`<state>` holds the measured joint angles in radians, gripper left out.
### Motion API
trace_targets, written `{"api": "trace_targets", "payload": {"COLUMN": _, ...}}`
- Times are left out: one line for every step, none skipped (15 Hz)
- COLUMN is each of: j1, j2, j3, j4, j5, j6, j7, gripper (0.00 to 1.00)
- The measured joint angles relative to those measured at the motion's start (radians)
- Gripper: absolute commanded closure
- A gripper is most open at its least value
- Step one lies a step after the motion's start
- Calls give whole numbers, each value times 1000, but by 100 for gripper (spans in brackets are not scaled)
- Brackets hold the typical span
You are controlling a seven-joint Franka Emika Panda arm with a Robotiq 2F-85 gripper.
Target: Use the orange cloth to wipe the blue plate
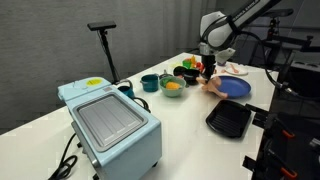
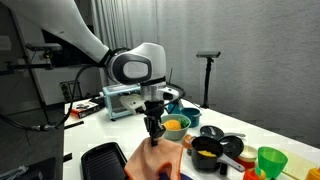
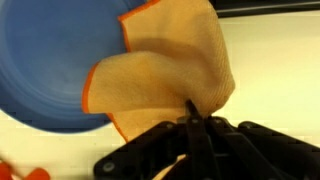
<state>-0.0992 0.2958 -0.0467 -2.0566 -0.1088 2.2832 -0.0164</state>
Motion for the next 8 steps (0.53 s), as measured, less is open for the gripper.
{"api": "trace_targets", "payload": {"j1": 17, "j2": 4, "j3": 22, "j4": 5, "j5": 1, "j6": 24, "j7": 0, "gripper": 99}}
{"api": "trace_targets", "payload": {"j1": 38, "j2": 7, "j3": 43, "j4": 11, "j5": 1, "j6": 39, "j7": 0, "gripper": 99}}
{"api": "trace_targets", "payload": {"j1": 59, "j2": 9, "j3": 64, "j4": 16, "j5": 2, "j6": 45, "j7": -1, "gripper": 99}}
{"api": "trace_targets", "payload": {"j1": 77, "j2": 11, "j3": 85, "j4": 20, "j5": 8, "j6": 45, "j7": -3, "gripper": 99}}
{"api": "trace_targets", "payload": {"j1": 91, "j2": 12, "j3": 104, "j4": 21, "j5": 21, "j6": 44, "j7": -12, "gripper": 99}}
{"api": "trace_targets", "payload": {"j1": 102, "j2": 15, "j3": 122, "j4": 21, "j5": 34, "j6": 40, "j7": -24, "gripper": 99}}
{"api": "trace_targets", "payload": {"j1": 112, "j2": 19, "j3": 135, "j4": 21, "j5": 40, "j6": 40, "j7": -33, "gripper": 99}}
{"api": "trace_targets", "payload": {"j1": 119, "j2": 25, "j3": 144, "j4": 21, "j5": 41, "j6": 39, "j7": -42, "gripper": 99}}
